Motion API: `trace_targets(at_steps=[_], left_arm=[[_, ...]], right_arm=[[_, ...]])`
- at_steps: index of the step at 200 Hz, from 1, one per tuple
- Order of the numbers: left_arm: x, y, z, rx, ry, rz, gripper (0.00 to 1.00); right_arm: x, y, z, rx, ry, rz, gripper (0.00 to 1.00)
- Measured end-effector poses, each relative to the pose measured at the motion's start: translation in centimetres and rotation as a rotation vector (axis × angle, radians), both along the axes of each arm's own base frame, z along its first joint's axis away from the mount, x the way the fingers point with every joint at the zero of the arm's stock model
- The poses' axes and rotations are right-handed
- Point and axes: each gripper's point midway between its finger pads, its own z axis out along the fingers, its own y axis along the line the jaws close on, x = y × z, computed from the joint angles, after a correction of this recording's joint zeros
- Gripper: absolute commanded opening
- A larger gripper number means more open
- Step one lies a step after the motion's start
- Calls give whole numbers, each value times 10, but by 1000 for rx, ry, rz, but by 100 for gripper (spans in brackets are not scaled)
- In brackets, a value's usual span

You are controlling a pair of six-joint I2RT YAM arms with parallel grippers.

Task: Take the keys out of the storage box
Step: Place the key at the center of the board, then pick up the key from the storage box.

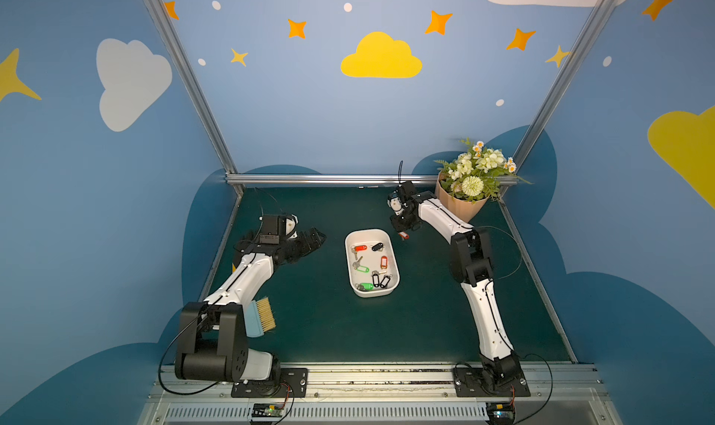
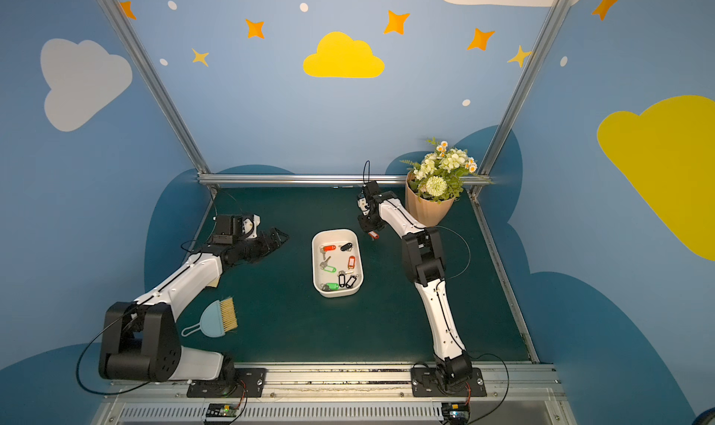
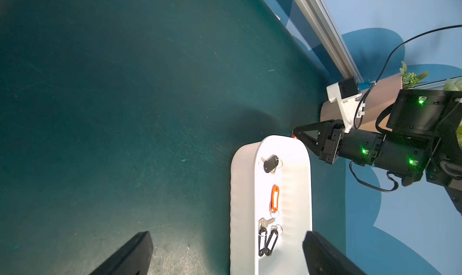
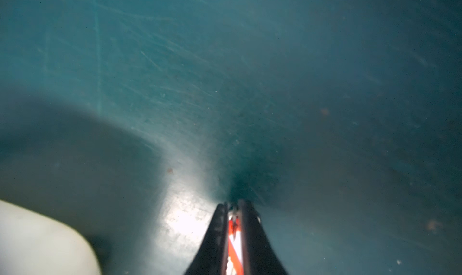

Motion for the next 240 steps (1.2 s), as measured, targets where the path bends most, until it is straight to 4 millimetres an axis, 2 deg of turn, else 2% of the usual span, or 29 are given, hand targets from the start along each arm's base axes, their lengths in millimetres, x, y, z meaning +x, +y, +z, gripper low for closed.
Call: trace_targets(at_steps=[28,48,79,110,124,135,158,184,205,240], left_arm=[[0,0,0,1,0,-5,100],[-1,-1,0,6,-3,-13,100],[-3,-7,1,-9,-5,-40,100],[-8,-24,4,-45,-8,-99,97],[-9,-35,3,-63,-3,-131,97],[-11,-43,-1,-76,6,-153,96],[-13,-58,-12,-101,39,-199,94],[-17,-70,-31,-132,107,-232,93],[-18,-78,-41,-155,146,-254,93],[-16,-88,-49,-187,181,-292,92]], right_arm=[[-5,2,3,20,20,-3,42],[-15,4,19,42,34,-2,46],[-36,5,77,92,-4,-10,50],[-70,23,144,170,-55,-4,50],[-90,35,163,193,-56,2,51],[-108,45,170,200,-41,9,51],[-143,64,165,177,20,13,51],[-176,79,143,103,95,12,51],[-188,83,125,45,131,-10,51],[-193,82,88,-46,180,-74,50]])
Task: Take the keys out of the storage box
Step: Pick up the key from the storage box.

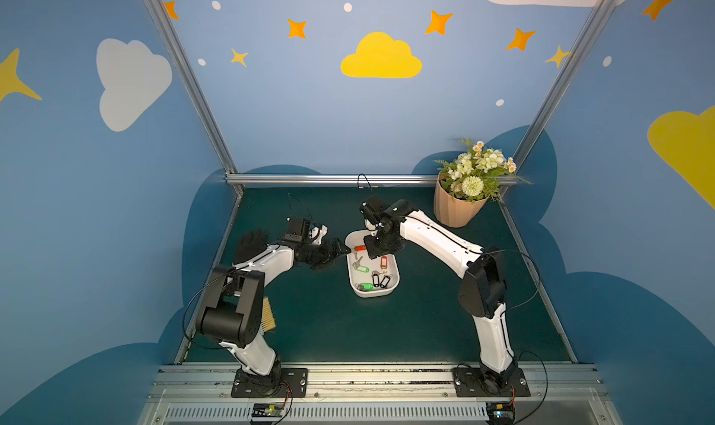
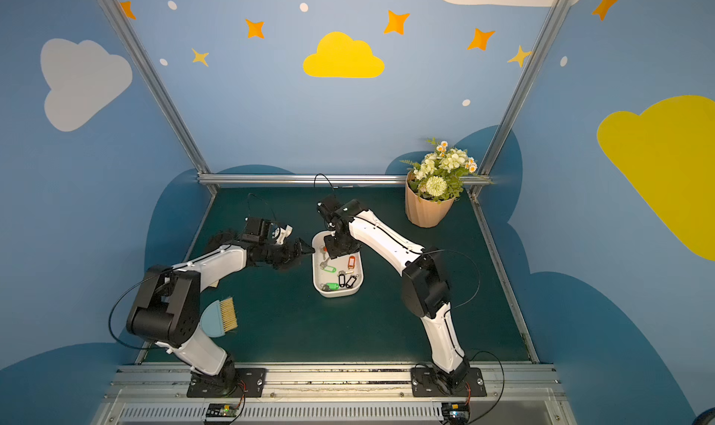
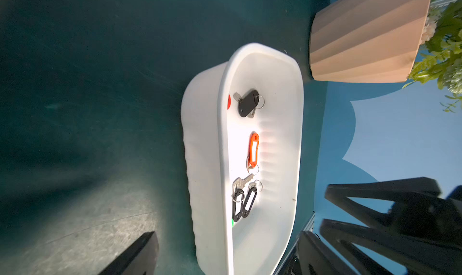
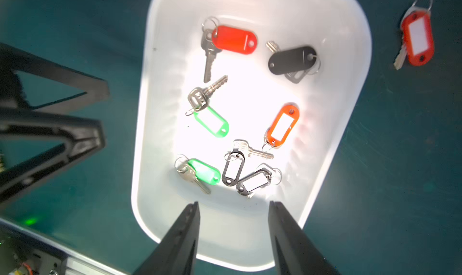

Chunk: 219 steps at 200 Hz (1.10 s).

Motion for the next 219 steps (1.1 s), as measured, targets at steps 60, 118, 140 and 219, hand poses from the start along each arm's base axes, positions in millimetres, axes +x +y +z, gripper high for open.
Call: trace_targets(at_steps=[60,118,140,219], left_arm=[[3,-8,-17,-20,72,-39,83],[5,-11,-25,-21,101,-60,80],[5,-11,-28,-20,105,-66,80],[5,-13,-33,-33,125,-76,80]], right_arm=[[2,-3,-54,-96,67,-96,43],[8,-13,-66,-157,44,-152,44],[9,-16,-67,-160,46,-174,45],[9,-23,-87,-189,89,-212,43]])
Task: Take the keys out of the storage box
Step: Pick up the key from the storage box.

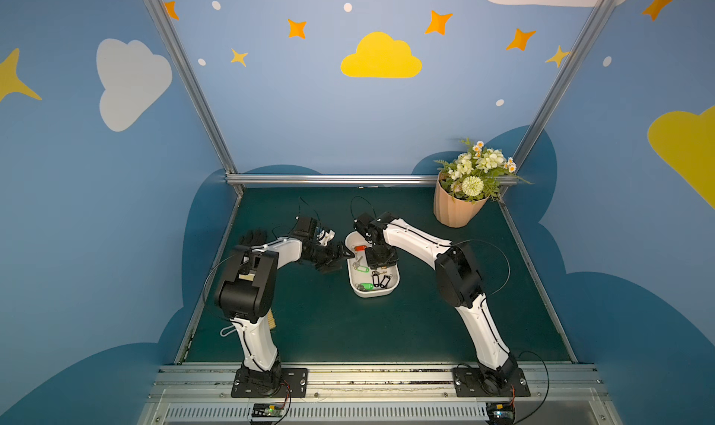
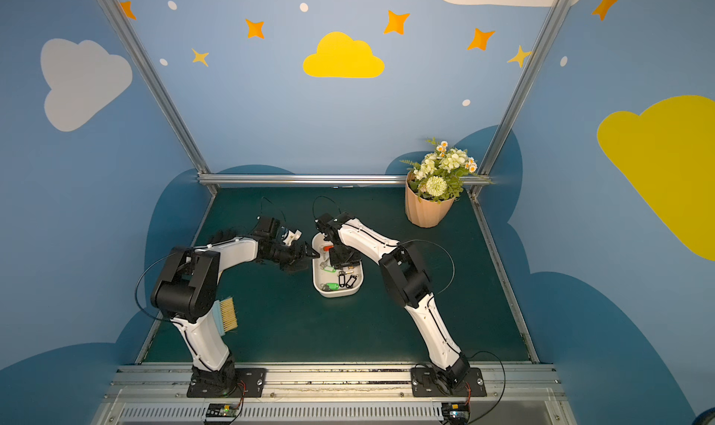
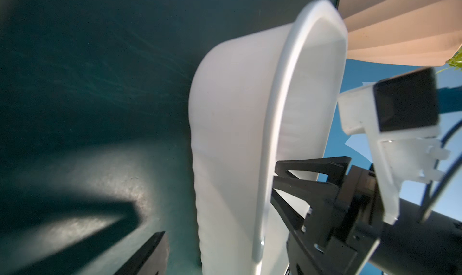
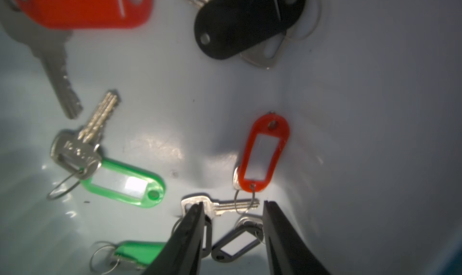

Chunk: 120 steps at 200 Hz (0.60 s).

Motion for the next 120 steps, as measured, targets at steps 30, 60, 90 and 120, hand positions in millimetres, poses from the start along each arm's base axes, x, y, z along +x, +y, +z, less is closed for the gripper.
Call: trace_targets(at_steps=[30,60,90,120], left_arm=[[1,1,0,-1,-1,2,80],[1,1,0,-1,-1,3,80],[1,2,0,-1,-1,5,80],[1,2,0,-1,-1,5,80]], right_arm=[[2,-4,-5,-5,11,-9,42],[3,-3,-6,5,17,-10,32],[3,-3,-6,9,20,-9,22],[3,-3,-8,7,23,-7,11]])
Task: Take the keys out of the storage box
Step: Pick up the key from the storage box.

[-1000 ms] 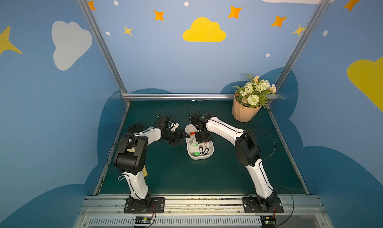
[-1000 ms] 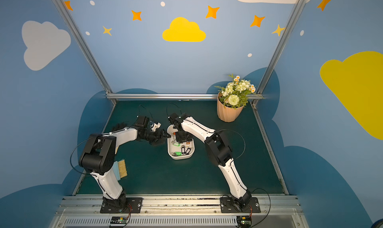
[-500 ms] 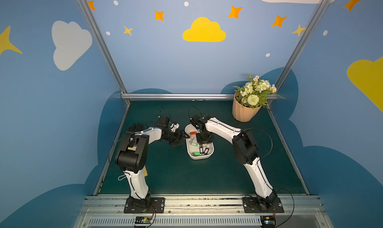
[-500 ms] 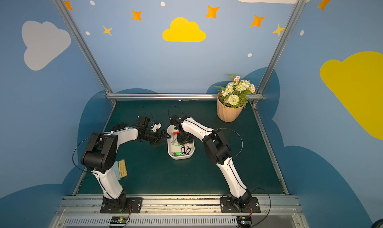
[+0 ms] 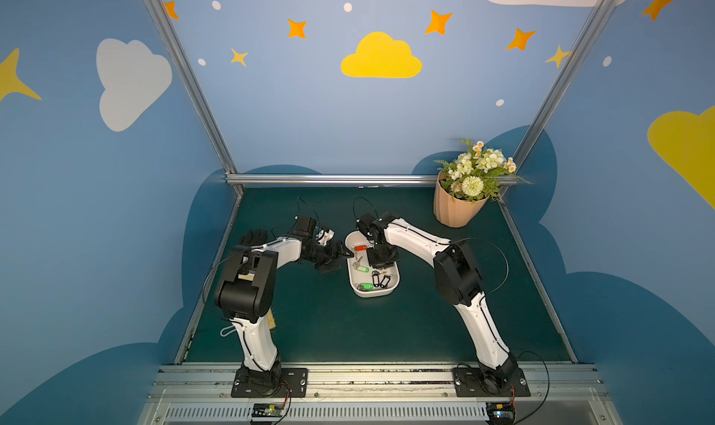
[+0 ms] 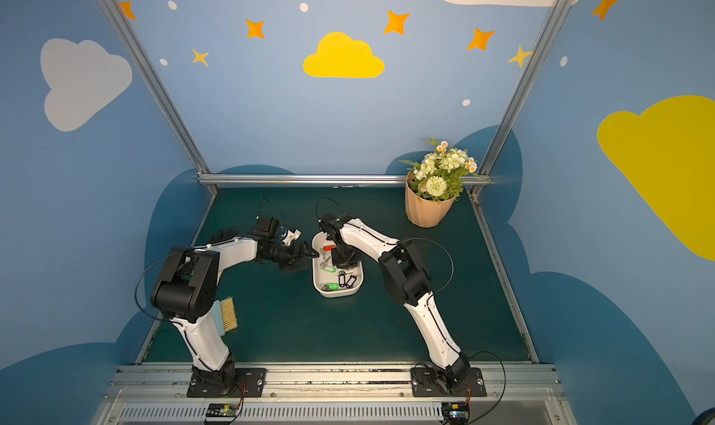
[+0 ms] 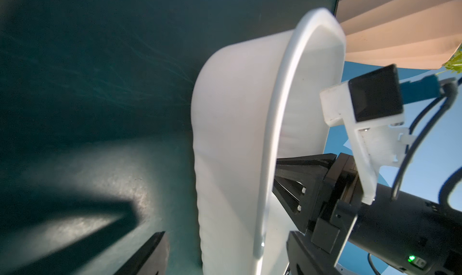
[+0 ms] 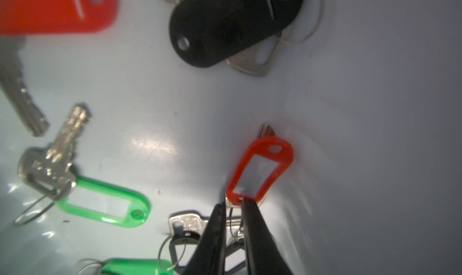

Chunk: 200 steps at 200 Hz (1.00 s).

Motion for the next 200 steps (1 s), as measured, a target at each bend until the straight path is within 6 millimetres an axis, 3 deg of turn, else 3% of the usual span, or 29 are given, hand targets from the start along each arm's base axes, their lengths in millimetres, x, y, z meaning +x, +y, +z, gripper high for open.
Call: trace_targets(at_steps=[30,98,123,163,200], left_arm=[[0,0,0,0,0,1,80],[3,3,10,0,-28,12,81],[10,9,34,-19,-98,51,83],[17,29,79,-22,-237,146,89],[18,55,121,48,-393,242,95]], right_arm=[[1,-1,0,-1,0,4,0],[4,-2,8,-8,-27,49,0],[6,1,32,22,-69,76,0],[11,2,95,113,-173,124,0],[26,-22,151,175,-279,118,0]])
